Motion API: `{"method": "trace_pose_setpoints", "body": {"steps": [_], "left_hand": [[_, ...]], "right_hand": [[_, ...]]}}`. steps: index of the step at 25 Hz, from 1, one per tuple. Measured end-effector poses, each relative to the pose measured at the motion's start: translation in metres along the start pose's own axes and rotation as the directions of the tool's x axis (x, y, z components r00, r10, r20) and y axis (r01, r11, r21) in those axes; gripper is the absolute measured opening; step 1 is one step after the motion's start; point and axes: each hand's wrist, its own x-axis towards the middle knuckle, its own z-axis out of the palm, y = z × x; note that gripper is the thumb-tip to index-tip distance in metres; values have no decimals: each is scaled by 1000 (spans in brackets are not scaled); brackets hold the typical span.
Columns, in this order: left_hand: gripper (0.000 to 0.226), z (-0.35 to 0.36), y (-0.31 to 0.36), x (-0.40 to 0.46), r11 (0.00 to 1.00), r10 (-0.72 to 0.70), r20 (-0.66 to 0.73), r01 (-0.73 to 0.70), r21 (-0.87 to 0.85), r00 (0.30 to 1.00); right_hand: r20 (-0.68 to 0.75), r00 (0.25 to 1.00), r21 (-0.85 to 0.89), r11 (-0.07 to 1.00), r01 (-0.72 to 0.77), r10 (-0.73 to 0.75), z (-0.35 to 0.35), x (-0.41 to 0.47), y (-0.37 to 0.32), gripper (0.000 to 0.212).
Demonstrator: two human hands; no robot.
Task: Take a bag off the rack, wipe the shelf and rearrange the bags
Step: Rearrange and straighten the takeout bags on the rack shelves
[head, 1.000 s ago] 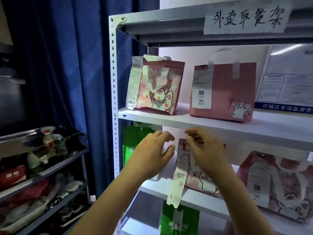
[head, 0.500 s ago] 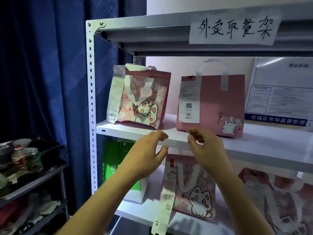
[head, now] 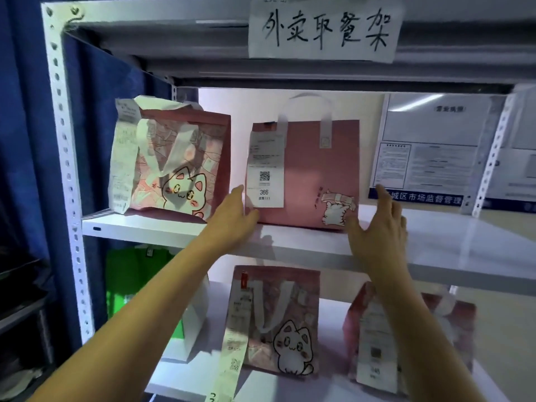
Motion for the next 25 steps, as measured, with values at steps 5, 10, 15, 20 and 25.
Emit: {"method": "trace_pose_setpoints", "body": {"steps": [5, 10, 15, 20, 25], "left_hand": [[47, 18, 1, 21, 991, -131, -17, 131, -18, 991], [45, 30, 2, 30, 992, -108, -23, 106, -68, 994], [42, 50, 9, 35, 992, -57, -21, 55, -110, 998], [43, 78, 37, 24, 982, 10, 14, -7, -190, 1000], [41, 116, 86, 13, 977, 48, 53, -36, -211, 997]], "right_hand": [[160, 986, 31, 998, -47, 42, -1, 18, 11, 66], [144, 988, 90, 993, -72, 59, -4, 22, 13, 56], [55, 988, 135, 979, -153, 146, -16, 30, 22, 42], [-54, 981, 108, 978, -178, 185, -45, 30, 49, 40], [-115, 965, 124, 967, -221, 235, -94, 35, 88, 38]]}}
